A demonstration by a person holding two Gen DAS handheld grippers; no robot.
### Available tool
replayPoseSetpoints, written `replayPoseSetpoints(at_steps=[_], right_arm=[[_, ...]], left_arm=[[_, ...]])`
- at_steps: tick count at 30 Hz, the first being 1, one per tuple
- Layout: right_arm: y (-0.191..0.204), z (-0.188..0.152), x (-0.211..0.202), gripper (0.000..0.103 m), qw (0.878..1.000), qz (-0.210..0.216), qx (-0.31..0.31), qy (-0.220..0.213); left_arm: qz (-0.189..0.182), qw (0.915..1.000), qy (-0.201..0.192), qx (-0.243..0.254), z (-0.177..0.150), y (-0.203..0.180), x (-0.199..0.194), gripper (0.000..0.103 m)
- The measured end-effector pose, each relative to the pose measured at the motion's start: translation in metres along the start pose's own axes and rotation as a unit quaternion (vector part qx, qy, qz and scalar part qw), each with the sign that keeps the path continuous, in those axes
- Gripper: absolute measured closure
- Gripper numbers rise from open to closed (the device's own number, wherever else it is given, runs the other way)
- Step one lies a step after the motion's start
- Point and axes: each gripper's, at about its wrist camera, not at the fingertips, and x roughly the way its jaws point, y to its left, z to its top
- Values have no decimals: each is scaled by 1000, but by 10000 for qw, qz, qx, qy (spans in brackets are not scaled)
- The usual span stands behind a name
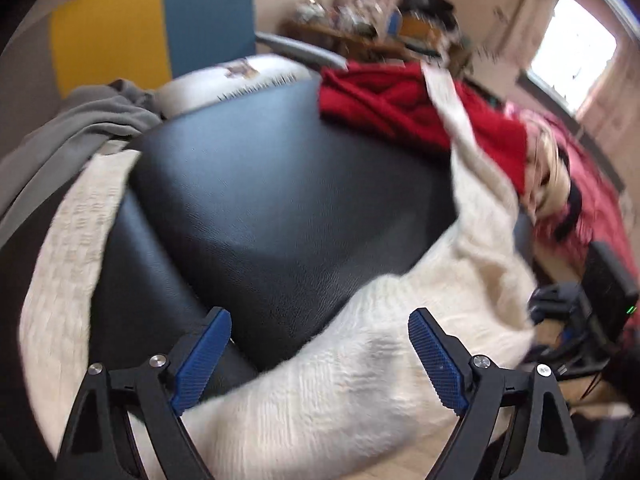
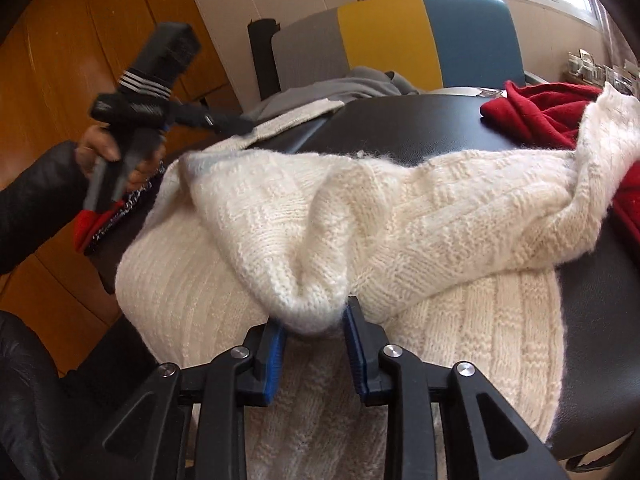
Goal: Fold clothes
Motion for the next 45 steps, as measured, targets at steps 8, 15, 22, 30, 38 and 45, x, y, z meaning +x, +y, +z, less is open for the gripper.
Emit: replayPoseSetpoints(at_steps=[8, 15, 22, 30, 38, 45], right_arm=[[-6, -7, -3, 74, 9992, 214, 136, -314], [-12, 30, -22, 72, 9970, 144, 655, 376], [2, 68, -43, 61, 9995, -130, 270, 100], [12, 84, 48, 68, 9922, -733, -171, 992], [-13, 125, 88, 87, 9955, -510, 514, 610], [-49, 182, 126, 87, 9919, -359, 1189, 262]], left_arm=[[-843, 9950, 339, -423, -21, 12, 22, 47], [-409, 9941, -731, -682, -62, 3, -24, 85], [-267, 9875, -1208, -978, -94, -8, -45, 87], [184, 9648, -1815, -1894, -116, 8, -59, 92], [1113, 9278, -2234, -2772, -117, 60, -72, 103], [405, 9092, -2339, -3421, -86, 139, -76, 103]])
